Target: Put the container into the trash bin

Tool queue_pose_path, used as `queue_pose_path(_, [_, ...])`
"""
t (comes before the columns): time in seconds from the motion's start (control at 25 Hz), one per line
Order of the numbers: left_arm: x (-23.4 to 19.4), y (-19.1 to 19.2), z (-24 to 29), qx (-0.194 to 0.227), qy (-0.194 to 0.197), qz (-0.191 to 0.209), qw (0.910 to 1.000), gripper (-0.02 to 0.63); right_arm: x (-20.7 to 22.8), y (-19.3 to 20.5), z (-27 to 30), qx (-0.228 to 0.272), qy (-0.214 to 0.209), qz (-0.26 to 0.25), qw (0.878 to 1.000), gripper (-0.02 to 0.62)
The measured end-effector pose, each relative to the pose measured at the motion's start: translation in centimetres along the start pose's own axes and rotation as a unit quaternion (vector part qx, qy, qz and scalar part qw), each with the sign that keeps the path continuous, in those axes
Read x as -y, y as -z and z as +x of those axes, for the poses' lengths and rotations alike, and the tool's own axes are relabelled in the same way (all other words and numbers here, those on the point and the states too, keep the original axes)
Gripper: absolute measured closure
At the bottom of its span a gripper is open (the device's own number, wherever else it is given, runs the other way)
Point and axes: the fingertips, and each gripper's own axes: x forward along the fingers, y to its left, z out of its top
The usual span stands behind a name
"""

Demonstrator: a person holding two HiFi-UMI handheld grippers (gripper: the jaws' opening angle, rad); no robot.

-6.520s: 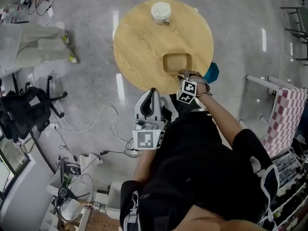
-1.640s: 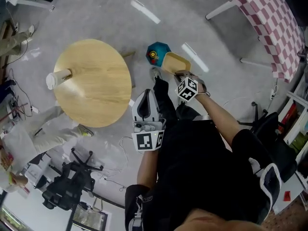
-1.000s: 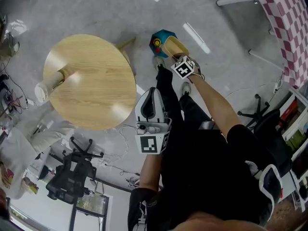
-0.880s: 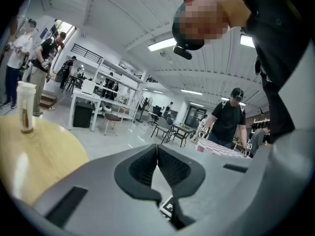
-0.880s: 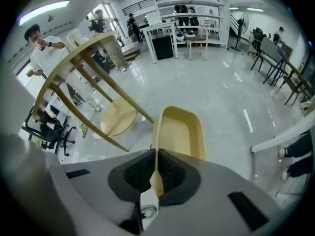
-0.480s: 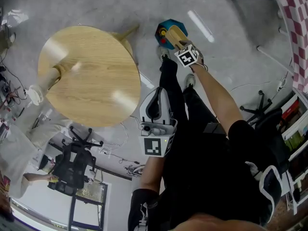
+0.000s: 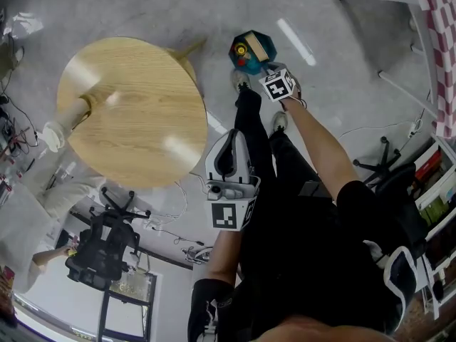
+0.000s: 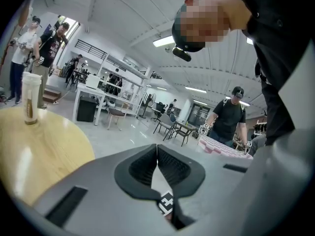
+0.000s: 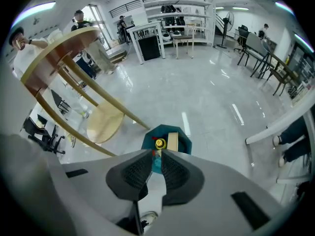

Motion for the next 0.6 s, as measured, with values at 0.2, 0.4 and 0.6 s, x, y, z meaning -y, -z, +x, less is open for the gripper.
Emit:
queue_pose_path(0.2, [1.4,-0.6,-0.9,0.009,0.003,0.008,0.9999,0.595,0.2,0.1,-2.5,0.016,0.009,0.000,1.000,0.552])
queue_pose_path(0.4, [3.4,-1.2,-2.8,0.025,0.007,0.022,0.9994,0.595,-0.6,-0.1,-6.7,0.050,0.009,-0.026,0.998,0.560])
queue_pose_path(0.6, [6.5,-2.8,-6.5,0.054,0.011,0.040,0.9977,0.595,-2.8,-0.1,-13.7,0.099,0.005,-0.050,0.994,0.565])
